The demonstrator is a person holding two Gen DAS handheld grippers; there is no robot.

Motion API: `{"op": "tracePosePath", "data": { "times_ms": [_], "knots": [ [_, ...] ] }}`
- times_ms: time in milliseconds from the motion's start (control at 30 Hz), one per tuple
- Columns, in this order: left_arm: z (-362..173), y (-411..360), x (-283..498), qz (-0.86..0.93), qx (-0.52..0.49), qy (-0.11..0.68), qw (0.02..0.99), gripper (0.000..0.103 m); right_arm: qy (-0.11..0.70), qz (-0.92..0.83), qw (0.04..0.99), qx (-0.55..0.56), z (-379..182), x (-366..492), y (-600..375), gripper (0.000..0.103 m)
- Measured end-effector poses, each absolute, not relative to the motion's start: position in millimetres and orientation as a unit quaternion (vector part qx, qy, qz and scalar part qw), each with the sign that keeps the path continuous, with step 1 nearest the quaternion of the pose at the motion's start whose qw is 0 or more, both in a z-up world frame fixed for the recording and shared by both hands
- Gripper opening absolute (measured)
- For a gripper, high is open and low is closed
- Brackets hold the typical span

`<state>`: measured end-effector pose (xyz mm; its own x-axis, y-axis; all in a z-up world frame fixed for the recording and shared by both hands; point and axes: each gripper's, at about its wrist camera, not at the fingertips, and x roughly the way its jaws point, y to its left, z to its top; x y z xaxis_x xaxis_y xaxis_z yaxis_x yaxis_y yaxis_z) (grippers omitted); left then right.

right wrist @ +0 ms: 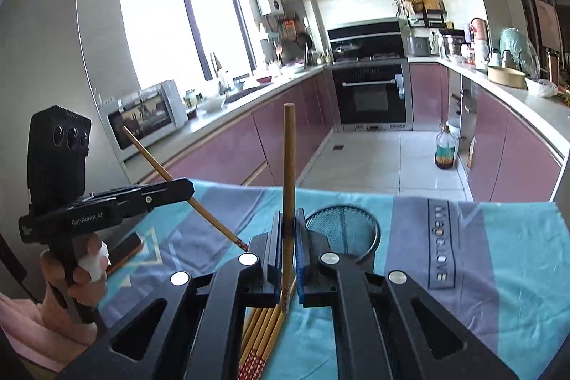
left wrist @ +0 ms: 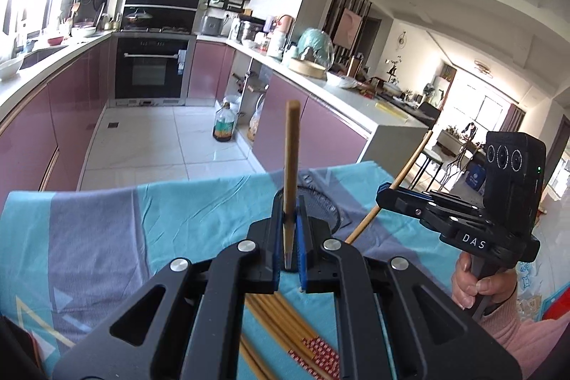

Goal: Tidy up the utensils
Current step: 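Lift both held chopsticks upright and carry them over the black mesh holder, then lower the chopsticks into the mesh holder and open both grippers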

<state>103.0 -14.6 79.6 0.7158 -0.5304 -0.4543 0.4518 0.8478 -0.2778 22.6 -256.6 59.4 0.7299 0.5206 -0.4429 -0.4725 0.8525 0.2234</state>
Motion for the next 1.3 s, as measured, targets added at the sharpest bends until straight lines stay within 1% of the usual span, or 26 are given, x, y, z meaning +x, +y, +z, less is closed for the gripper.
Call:
{"op": "tracePosePath", "data": {
  "times_ms": [400, 600, 767, 1033, 1167, 1300],
  "knots": [
    [147.8, -47.6, 124.4, -0.29, -0.068, 0.217, 0.929, 0.008, 0.183, 0.263, 0.946, 0.042, 118.6, 40.1, -277.8, 0.005],
    [159.0, -75.8, 144.8, -0.288, -0.054, 0.215, 0.932, 0.008, 0.191, 0.244, 0.95, 0.036, 112.9, 59.7, -286.4, 0.005],
    [138.6, -96.1, 166.8, -0.282, -0.044, 0.253, 0.925, 0.008, 0.236, 0.238, 0.942, 0.029, 84.6, 82.7, -281.5, 0.005],
    [80.0, -107.2, 207.6, -0.281, -0.035, 0.322, 0.903, 0.008, 0.326, 0.232, 0.917, 0.007, 41.1, 112.4, -264.6, 0.005],
    [55.2, -103.1, 225.3, -0.275, -0.035, 0.342, 0.898, 0.008, 0.351, 0.224, 0.909, 0.003, 31.3, 125.8, -261.3, 0.006],
    [40.9, -101.1, 243.9, -0.268, -0.034, 0.351, 0.896, 0.008, 0.358, 0.214, 0.909, 0.018, 28.4, 135.9, -265.3, 0.007]
  ]
}}
